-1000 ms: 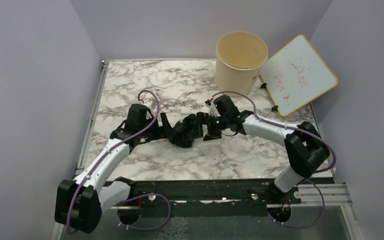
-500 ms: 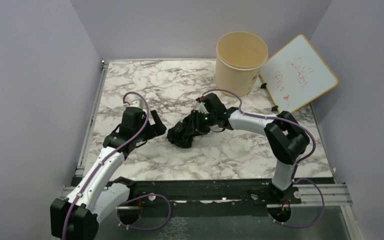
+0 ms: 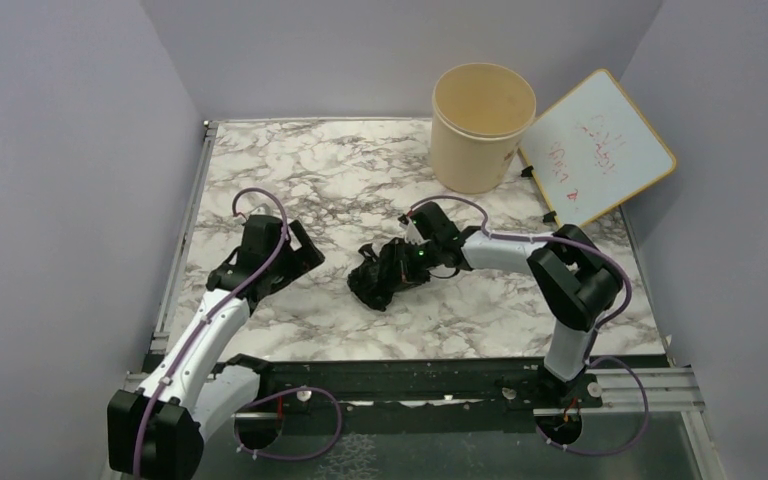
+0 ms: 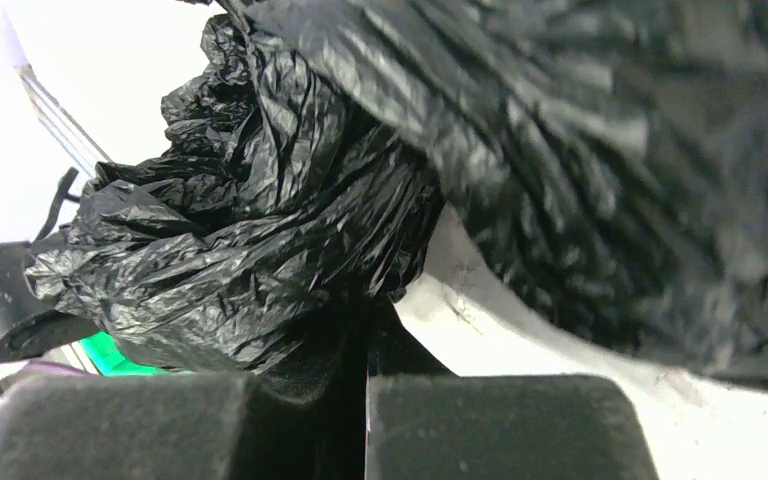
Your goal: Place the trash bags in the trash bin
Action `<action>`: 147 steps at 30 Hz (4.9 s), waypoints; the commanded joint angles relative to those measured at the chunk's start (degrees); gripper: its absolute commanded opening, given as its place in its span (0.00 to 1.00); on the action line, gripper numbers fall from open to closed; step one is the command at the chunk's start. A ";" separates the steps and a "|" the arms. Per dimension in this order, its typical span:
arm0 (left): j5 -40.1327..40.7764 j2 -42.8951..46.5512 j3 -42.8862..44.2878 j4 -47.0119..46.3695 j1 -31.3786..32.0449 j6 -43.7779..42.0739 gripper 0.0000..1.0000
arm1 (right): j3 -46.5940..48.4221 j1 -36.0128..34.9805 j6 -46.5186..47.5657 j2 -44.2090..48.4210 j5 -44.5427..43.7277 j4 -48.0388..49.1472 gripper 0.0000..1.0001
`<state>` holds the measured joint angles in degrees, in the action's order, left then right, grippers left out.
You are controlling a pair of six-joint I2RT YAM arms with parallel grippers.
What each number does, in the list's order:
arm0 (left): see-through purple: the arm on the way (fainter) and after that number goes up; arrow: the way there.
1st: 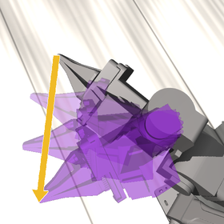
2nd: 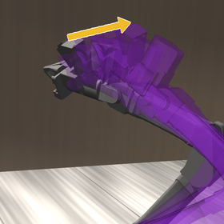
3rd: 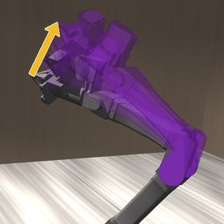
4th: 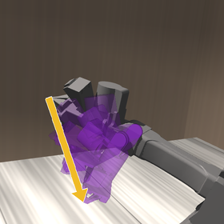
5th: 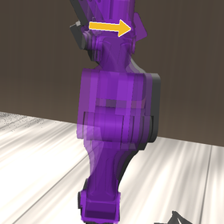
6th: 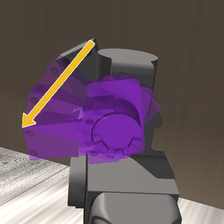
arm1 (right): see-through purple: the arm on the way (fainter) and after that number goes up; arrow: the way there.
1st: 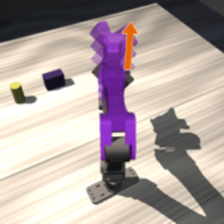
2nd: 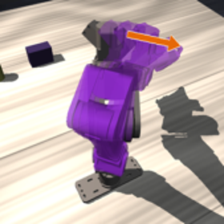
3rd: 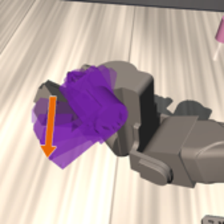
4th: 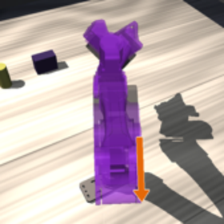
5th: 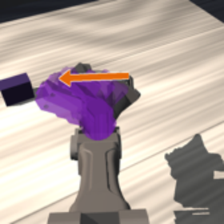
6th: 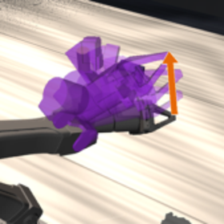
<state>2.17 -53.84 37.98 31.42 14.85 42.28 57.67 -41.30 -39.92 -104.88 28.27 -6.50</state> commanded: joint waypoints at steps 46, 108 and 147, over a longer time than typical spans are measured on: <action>-35.94 -17.42 -10.21 -28.18 4.87 -4.77 0.00 | 5.46 -0.02 2.85 11.35 -15.79 -19.40 0.66; -6.13 -14.13 -9.07 -29.02 32.19 -1.83 0.76 | -19.12 13.61 -18.01 24.98 -12.67 -7.82 0.00; 16.53 -22.83 21.02 11.69 33.07 -26.45 0.65 | -4.70 14.35 4.91 27.37 -48.71 -37.37 0.00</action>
<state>23.92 -84.01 60.86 42.74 47.99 12.60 54.63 -27.29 -36.91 -78.11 -16.82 -42.22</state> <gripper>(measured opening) 0.543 0.035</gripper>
